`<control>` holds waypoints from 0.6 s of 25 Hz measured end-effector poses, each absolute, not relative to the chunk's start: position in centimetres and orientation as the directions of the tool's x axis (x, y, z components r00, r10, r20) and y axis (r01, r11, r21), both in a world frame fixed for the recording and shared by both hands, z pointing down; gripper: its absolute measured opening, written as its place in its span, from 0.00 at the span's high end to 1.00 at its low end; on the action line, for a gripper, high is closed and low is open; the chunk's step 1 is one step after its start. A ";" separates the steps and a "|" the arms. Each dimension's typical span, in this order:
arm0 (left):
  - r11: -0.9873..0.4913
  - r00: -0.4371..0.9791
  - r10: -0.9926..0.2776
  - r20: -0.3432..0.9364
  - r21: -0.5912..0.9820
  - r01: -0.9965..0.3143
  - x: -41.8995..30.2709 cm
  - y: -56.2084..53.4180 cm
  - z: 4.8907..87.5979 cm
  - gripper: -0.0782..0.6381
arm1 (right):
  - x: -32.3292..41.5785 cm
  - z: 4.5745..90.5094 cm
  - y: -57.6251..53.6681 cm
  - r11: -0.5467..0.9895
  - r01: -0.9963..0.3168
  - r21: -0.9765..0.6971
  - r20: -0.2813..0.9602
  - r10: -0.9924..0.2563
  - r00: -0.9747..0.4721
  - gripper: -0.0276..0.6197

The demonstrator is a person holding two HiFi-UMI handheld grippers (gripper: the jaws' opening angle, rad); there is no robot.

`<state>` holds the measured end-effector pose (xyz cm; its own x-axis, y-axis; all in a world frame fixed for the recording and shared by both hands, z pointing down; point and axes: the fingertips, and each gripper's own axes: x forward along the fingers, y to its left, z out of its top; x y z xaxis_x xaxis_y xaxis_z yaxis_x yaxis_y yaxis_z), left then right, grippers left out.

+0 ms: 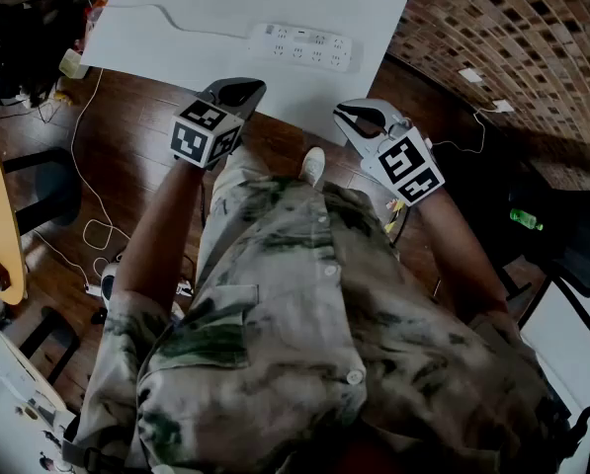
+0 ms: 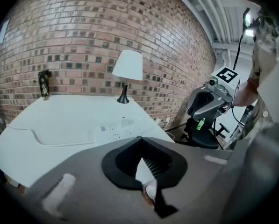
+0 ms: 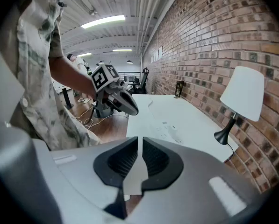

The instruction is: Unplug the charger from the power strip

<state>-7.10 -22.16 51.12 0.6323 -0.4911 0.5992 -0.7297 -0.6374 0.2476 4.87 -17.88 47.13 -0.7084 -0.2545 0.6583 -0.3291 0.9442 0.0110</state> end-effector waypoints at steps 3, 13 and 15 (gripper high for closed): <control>-0.661 0.642 -0.457 0.616 0.247 -0.708 -6.5 -25.7 52.5 0.89 | 4.6 48.0 -21.0 0.944 -0.330 0.022 0.664 -0.260 -0.701 0.90; -0.780 0.693 -0.311 0.651 0.242 -0.577 -5.2 -33.5 57.0 0.89 | 1.7 51.6 -29.0 0.940 -0.339 0.042 0.777 -0.244 -0.581 0.84; -0.808 0.693 -0.271 0.668 0.234 -0.541 -4.8 -34.0 57.9 0.89 | 1.1 52.2 -30.2 0.945 -0.326 0.038 0.800 -0.224 -0.556 0.80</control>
<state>-4.81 -33.96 57.94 0.6930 -0.2707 0.6682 -0.5412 -0.8076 0.2341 1.05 -30.22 52.18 -0.5563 -0.2243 0.8002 -0.3261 0.9446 0.0381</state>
